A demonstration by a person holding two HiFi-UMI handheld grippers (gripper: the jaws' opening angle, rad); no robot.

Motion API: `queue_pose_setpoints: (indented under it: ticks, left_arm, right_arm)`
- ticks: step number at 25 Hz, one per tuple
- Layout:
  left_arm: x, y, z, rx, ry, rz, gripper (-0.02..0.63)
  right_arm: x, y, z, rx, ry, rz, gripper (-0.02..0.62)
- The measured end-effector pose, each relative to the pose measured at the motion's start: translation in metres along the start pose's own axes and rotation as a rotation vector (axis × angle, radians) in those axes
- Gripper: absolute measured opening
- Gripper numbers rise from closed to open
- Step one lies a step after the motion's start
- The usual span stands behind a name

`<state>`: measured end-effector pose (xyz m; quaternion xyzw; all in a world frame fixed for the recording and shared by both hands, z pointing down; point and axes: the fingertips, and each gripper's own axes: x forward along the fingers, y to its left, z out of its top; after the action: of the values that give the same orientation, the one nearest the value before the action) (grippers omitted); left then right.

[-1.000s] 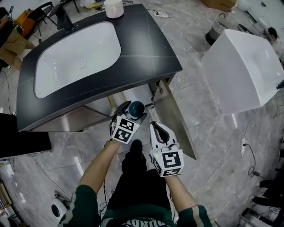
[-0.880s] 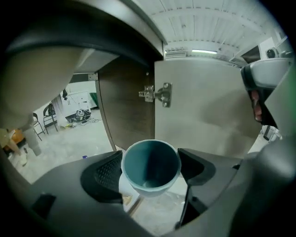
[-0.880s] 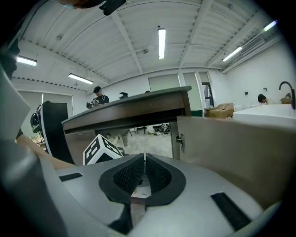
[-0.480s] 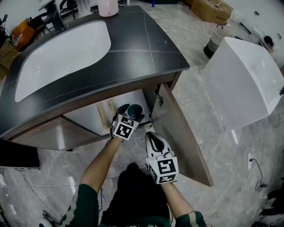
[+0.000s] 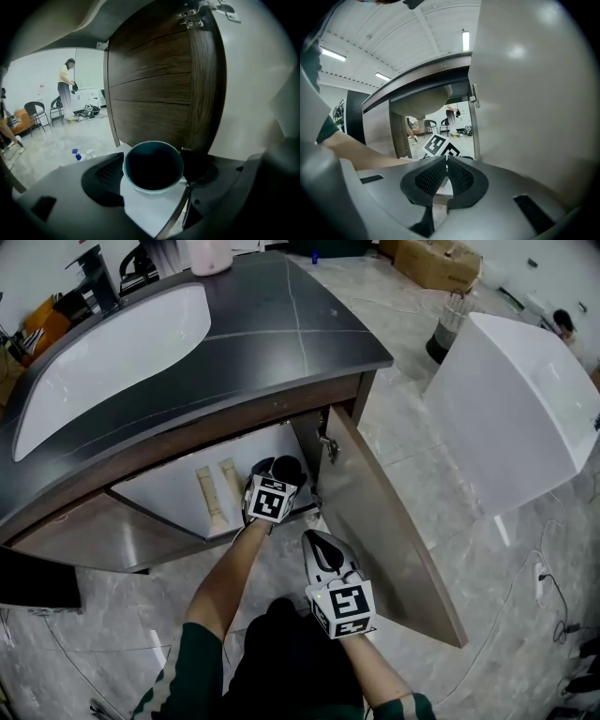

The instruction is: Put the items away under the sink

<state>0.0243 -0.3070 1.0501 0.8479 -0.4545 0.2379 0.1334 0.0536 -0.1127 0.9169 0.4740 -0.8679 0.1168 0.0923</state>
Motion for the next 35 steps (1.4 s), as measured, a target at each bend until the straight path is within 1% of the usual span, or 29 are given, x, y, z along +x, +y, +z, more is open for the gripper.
queue_pose_setpoints:
  ticks: [5, 16, 19, 24, 26, 29, 31, 32, 33, 35]
  left_arm:
    - [0.012, 0.000, -0.008, -0.033, 0.009, -0.006, 0.387]
    - [0.017, -0.009, -0.010, 0.040, -0.035, -0.007, 0.387]
    - [0.013, -0.013, -0.015, 0.030, -0.035, -0.011, 0.387]
    - [-0.003, -0.012, -0.013, 0.039, -0.050, -0.014, 0.387]
    - [-0.012, -0.009, -0.010, 0.048, -0.063, -0.003, 0.387]
    - [-0.042, -0.008, 0.002, 0.037, -0.078, 0.025, 0.387]
    - [-0.064, -0.012, 0.009, 0.028, -0.090, 0.024, 0.385]
    - [-0.073, -0.017, 0.012, 0.033, -0.092, 0.017, 0.376]
    - [-0.082, -0.023, 0.014, 0.044, -0.093, 0.006, 0.348]
    - [-0.099, -0.033, 0.019, 0.070, -0.088, -0.023, 0.265]
  right_arm:
    - [0.000, -0.006, -0.008, 0.007, 0.000, -0.006, 0.043]
    - [-0.001, -0.007, -0.010, 0.025, -0.012, -0.010, 0.043]
    - [-0.002, -0.007, -0.011, 0.024, -0.010, -0.013, 0.043]
    - [-0.006, -0.007, -0.009, 0.029, -0.015, -0.015, 0.043]
    - [-0.007, -0.006, -0.007, 0.041, -0.020, -0.021, 0.043]
    - [-0.009, -0.006, 0.004, 0.067, -0.043, -0.031, 0.043]
    - [-0.009, -0.004, 0.015, 0.059, -0.046, -0.030, 0.043]
    - [-0.010, -0.003, 0.021, 0.054, -0.042, -0.029, 0.043]
    - [-0.013, -0.002, 0.027, 0.051, -0.036, -0.029, 0.043]
    - [-0.018, 0.004, 0.042, 0.051, -0.021, -0.026, 0.043]
